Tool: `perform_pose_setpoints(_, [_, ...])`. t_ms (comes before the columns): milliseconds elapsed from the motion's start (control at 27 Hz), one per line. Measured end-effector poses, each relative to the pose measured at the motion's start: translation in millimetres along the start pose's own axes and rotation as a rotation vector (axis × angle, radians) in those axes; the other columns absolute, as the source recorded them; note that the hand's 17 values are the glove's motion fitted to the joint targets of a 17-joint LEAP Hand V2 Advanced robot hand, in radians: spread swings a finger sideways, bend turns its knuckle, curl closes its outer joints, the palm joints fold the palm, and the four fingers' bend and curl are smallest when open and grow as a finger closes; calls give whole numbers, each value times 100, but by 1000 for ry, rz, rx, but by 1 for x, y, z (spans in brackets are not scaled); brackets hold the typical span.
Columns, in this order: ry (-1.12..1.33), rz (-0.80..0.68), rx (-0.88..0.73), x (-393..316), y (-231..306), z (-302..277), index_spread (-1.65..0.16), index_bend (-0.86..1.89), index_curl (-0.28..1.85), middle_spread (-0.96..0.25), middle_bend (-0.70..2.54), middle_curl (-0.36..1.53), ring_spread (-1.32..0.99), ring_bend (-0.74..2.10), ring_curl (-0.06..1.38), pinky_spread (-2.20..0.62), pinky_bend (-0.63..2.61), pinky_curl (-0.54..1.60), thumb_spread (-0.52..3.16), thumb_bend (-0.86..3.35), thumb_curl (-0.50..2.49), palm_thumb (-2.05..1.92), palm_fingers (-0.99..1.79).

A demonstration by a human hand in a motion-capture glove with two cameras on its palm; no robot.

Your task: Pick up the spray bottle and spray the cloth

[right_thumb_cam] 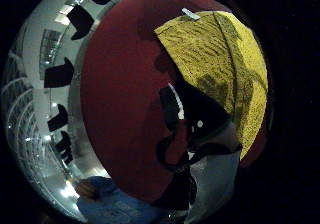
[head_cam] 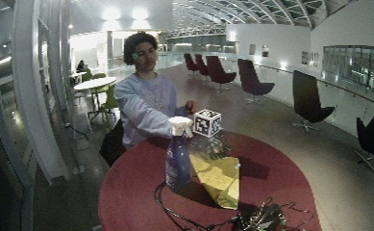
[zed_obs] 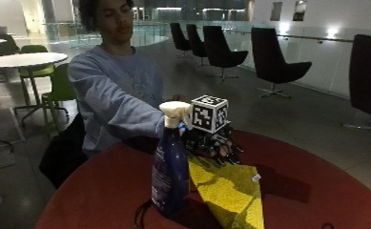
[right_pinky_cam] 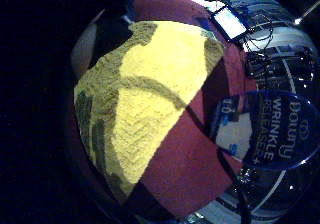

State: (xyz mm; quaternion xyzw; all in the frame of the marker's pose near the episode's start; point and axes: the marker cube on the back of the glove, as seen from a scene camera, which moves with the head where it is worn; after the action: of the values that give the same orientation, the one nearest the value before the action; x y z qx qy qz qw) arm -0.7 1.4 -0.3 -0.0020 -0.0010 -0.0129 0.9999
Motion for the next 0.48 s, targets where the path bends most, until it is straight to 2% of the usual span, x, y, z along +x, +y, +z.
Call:
perform_pose_setpoints(223, [5, -24, -5, -3, 4, 0, -29, 13, 10, 0, 35, 15, 3, 32, 13, 12, 40, 17, 74, 29, 12, 47, 48])
perform_pose_setpoints(482, [4, 1, 5, -1, 4, 2, -35, 13, 15, 0, 37, 21, 4, 33, 18, 15, 39, 21, 98, 27, 16, 50, 49])
